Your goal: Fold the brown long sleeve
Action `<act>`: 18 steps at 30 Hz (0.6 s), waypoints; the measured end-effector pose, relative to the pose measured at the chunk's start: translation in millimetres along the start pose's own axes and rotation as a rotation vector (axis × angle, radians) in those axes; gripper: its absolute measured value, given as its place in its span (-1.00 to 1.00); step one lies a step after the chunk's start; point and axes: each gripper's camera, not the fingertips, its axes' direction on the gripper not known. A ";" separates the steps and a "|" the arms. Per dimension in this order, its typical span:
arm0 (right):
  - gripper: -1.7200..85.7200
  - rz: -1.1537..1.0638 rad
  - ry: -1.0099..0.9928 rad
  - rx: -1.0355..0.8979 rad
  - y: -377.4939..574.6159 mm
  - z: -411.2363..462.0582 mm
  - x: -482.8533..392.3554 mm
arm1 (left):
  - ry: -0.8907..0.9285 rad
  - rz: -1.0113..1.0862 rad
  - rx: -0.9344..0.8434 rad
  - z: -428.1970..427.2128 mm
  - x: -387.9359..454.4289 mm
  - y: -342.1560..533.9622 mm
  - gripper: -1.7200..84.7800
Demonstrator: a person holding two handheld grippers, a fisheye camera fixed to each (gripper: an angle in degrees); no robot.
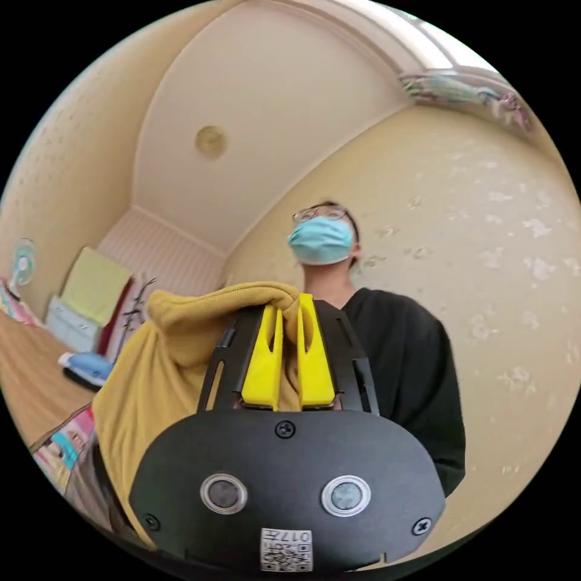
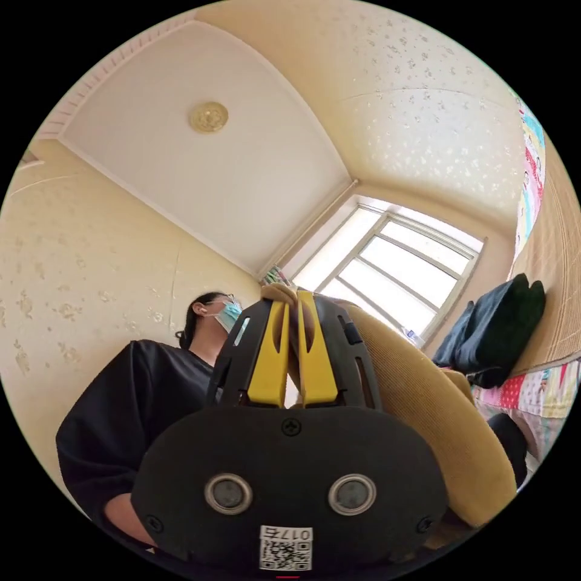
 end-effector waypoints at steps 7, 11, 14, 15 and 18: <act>-0.88 -0.170 -0.030 -0.018 -13.8 35.5 -32.0 | -0.525 -0.171 -0.375 34.7 28.0 -13.6 -0.87; -0.89 -0.353 -0.146 -0.168 -14.7 82.6 -69.8 | -0.512 -0.161 -0.301 39.6 28.5 -26.6 -0.88; -0.91 -0.528 -0.140 -0.329 -8.4 121.5 -109.9 | -0.590 -0.070 -0.285 54.1 51.1 -38.9 -0.88; -0.91 -0.563 -0.127 -0.355 -6.2 128.6 -118.7 | -0.613 -0.033 -0.266 59.1 62.1 -43.3 -0.88; -0.92 -0.685 0.035 -0.426 3.1 156.6 -155.8 | -0.688 -0.005 -0.173 64.4 83.7 -56.6 -0.88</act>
